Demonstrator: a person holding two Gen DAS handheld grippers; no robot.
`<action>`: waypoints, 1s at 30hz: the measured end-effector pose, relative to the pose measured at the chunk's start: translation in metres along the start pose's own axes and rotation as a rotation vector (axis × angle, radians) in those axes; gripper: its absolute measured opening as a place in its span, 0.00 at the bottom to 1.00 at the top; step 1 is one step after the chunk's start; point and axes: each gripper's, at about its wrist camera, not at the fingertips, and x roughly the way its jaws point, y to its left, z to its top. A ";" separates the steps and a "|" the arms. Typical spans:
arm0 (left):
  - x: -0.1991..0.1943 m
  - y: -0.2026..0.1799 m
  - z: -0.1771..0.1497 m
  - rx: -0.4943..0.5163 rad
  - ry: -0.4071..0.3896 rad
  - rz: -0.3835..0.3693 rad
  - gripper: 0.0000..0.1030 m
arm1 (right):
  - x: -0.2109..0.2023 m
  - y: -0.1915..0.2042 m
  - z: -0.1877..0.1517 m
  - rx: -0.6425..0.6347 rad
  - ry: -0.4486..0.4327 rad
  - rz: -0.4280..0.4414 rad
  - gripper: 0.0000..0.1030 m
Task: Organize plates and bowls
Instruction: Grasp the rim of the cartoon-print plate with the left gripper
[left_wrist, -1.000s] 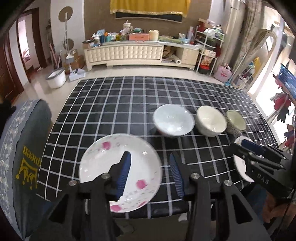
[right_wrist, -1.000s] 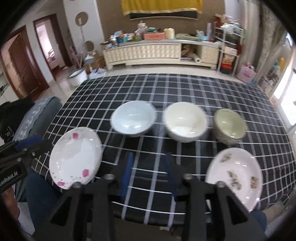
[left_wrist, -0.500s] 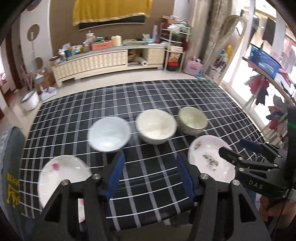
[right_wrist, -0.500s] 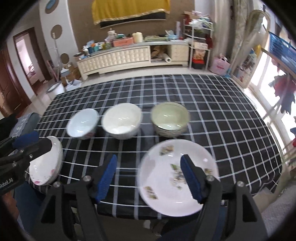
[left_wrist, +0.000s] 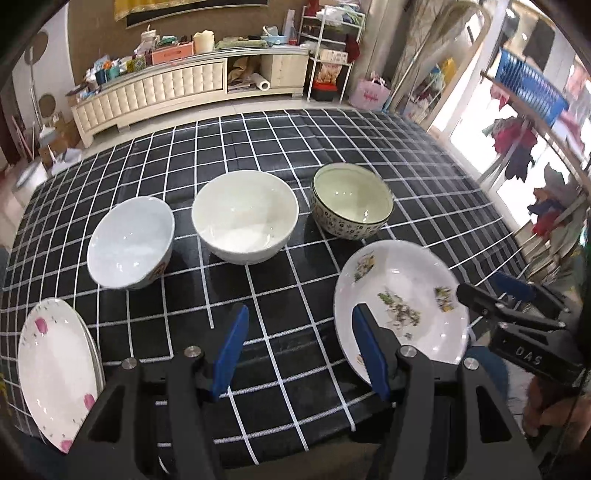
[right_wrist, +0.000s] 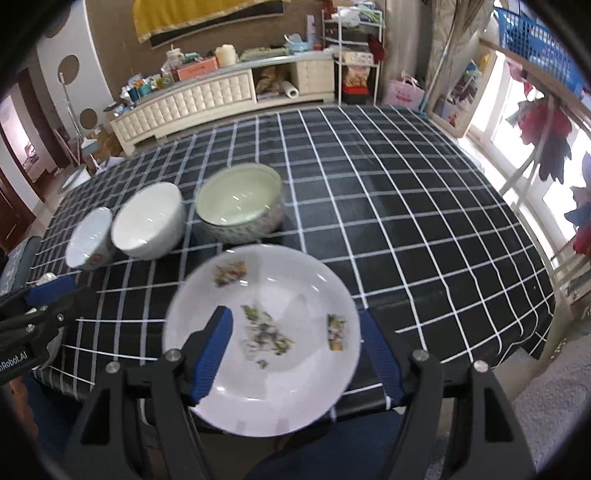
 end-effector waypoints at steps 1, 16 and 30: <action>0.006 -0.004 0.000 0.018 0.008 0.005 0.55 | 0.003 -0.002 0.000 -0.001 0.006 -0.003 0.73; 0.085 -0.026 -0.007 0.033 0.178 0.036 0.54 | 0.053 -0.041 -0.009 0.041 0.122 0.033 0.73; 0.106 -0.037 -0.012 0.041 0.239 -0.033 0.17 | 0.069 -0.042 -0.011 0.031 0.178 0.087 0.40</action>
